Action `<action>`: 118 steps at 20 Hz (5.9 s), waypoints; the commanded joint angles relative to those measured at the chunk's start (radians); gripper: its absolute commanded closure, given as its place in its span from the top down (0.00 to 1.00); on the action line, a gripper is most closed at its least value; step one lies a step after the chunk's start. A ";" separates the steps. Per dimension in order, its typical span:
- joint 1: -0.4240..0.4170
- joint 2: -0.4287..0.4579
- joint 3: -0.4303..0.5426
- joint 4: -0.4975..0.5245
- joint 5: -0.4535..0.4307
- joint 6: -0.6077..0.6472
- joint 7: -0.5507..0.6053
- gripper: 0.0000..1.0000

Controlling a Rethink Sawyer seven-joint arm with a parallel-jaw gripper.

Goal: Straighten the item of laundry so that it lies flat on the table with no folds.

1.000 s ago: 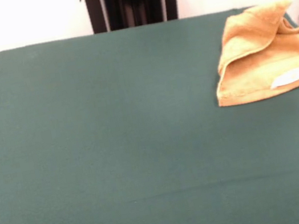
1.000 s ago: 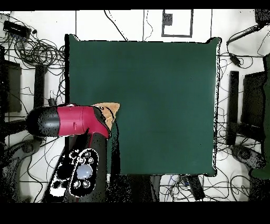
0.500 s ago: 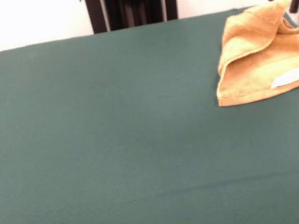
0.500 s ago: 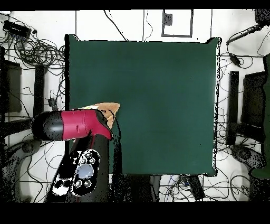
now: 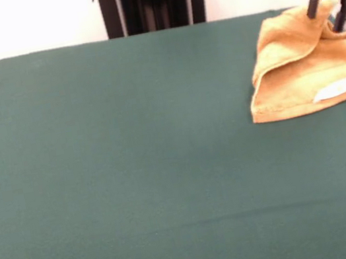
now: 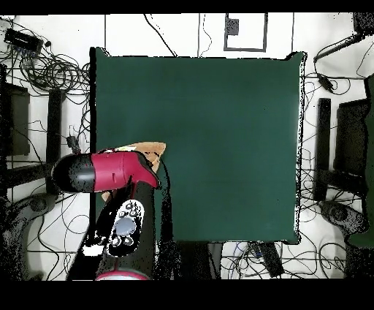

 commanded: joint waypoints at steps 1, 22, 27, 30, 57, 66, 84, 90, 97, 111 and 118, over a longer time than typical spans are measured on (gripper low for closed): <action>-0.017 0.118 0.137 0.121 -0.020 -0.117 -0.017 1.00; -0.040 -0.002 0.098 0.140 -0.069 0.058 -0.083 1.00; -0.079 -0.013 0.108 0.201 -0.106 -0.006 -0.106 1.00; -0.084 0.040 0.101 0.178 -0.141 -0.061 -0.088 1.00; -0.014 -0.033 0.110 0.205 -0.094 -0.009 0.048 1.00; -0.018 -0.043 0.132 0.230 -0.063 -0.024 0.064 1.00; 0.033 0.101 0.122 0.216 -0.021 -0.257 0.150 1.00; 0.063 0.109 0.117 0.213 0.023 -0.271 0.170 1.00; 0.078 0.151 0.111 0.192 0.054 -0.311 0.159 1.00; 0.069 0.333 0.104 0.079 0.083 -0.460 0.119 1.00; 0.079 0.200 0.038 0.130 0.031 -0.324 0.056 0.00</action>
